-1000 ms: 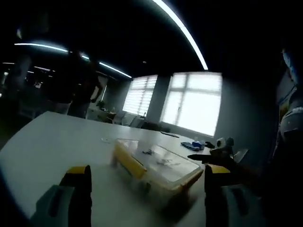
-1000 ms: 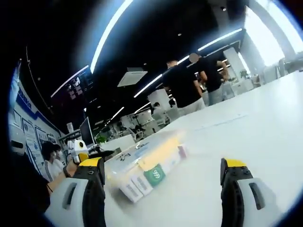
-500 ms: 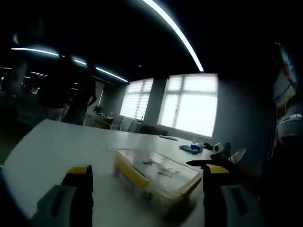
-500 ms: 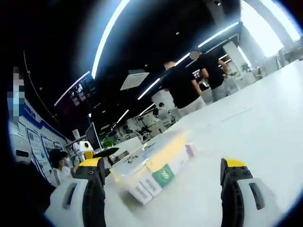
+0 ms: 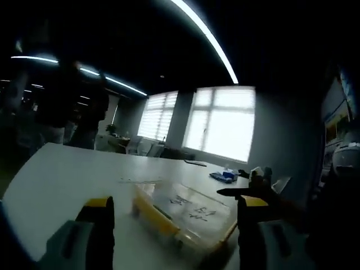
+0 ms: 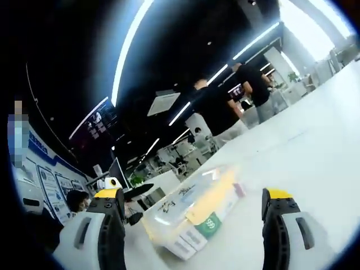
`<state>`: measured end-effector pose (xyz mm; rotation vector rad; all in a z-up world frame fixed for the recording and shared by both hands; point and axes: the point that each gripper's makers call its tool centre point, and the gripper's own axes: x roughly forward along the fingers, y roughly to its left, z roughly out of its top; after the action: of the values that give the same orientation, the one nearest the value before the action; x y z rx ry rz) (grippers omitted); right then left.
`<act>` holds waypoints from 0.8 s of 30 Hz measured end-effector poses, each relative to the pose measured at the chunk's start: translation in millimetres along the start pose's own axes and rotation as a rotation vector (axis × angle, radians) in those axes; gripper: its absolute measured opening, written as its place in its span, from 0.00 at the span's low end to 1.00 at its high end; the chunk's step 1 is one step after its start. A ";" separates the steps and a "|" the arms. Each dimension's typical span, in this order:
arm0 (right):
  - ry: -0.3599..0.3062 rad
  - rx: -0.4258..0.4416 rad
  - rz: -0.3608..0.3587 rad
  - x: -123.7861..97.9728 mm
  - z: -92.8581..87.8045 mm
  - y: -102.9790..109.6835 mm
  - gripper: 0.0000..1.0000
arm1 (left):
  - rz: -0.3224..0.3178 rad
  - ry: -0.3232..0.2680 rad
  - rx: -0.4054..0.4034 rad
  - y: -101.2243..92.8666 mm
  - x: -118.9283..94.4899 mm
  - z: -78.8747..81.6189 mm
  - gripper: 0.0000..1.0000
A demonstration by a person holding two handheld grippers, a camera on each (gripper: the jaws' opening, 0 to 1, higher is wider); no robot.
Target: Arrange the small medicine boxes into an aligned row inside the storage area until every box is upright, visible, and separated from the surrounding clutter.
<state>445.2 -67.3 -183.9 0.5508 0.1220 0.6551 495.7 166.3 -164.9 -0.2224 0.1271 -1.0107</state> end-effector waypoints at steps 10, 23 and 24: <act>0.186 -0.103 0.016 34.8 -35.6 6.9 0.73 | -0.044 0.095 -0.080 -3.2 30.2 -37.1 0.72; 0.234 -0.141 0.036 39.5 -51.5 -4.7 0.48 | -0.064 0.155 -0.083 -9.1 37.3 -65.5 0.48; 0.230 -0.146 0.035 39.9 -50.6 -4.7 0.49 | -0.062 0.157 -0.085 -9.0 37.4 -65.8 0.48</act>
<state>465.3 -23.5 -227.0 0.3366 0.2787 0.7544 494.3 121.6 -226.6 -0.2250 0.3079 -1.0852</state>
